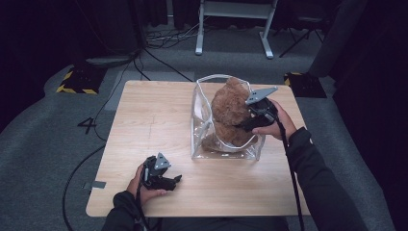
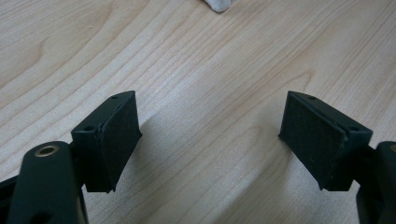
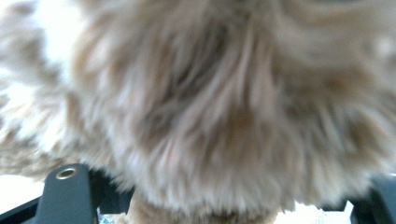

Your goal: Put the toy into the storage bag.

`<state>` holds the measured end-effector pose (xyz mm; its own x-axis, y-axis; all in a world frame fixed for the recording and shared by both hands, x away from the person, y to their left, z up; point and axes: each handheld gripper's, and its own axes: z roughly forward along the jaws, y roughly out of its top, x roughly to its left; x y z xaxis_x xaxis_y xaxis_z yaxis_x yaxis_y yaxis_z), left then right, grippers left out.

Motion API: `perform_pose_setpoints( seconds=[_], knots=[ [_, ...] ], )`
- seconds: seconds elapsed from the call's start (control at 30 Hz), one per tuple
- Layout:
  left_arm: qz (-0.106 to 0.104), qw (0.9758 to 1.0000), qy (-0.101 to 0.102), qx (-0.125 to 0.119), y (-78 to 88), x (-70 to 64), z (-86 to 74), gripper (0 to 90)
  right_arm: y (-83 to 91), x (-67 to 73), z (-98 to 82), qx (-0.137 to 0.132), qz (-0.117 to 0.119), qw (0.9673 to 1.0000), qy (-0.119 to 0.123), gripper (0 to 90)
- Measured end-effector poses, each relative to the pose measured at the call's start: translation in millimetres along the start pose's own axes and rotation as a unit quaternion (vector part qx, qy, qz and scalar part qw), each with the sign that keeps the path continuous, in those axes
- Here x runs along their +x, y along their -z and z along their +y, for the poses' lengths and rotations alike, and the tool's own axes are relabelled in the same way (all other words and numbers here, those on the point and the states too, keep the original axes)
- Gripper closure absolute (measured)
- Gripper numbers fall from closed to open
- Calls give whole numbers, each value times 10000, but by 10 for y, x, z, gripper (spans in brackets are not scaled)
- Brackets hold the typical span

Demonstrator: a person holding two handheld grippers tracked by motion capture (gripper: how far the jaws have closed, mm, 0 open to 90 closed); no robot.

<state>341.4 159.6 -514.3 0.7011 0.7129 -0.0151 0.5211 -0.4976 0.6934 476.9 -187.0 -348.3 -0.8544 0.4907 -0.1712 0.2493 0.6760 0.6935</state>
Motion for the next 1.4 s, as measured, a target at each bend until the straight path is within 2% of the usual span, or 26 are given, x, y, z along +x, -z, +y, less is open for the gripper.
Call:
perform_pose_setpoints(
  seconds=[0.2, 0.3, 0.4, 0.57, 1.1, 1.4],
  knots=[
    [0, 10000, -2, -1, 0, 0, 0, 199, 59, 18, 34, -103, -224, 9997, 46, 253],
    [0, 10000, -3, 0, 0, 1, 0, 199, 79, 19, 34, -122, -232, 9996, 65, 254],
    [0, 10000, -1, -1, 0, 0, 0, 199, 108, -5, 20, -187, -233, 9995, -33, 260],
    [1, 10000, -2, -1, 0, 0, 0, 199, 122, -13, 10, -218, -237, 9995, -65, 266],
    [1, 10000, -2, 0, 0, 0, 0, 198, 208, -4, 18, -364, -319, 9988, -56, 270],
    [1, 10000, -2, 0, 0, 0, 0, 198, 347, -3, 20, -464, -423, 9980, -58, 272]
  ],
)
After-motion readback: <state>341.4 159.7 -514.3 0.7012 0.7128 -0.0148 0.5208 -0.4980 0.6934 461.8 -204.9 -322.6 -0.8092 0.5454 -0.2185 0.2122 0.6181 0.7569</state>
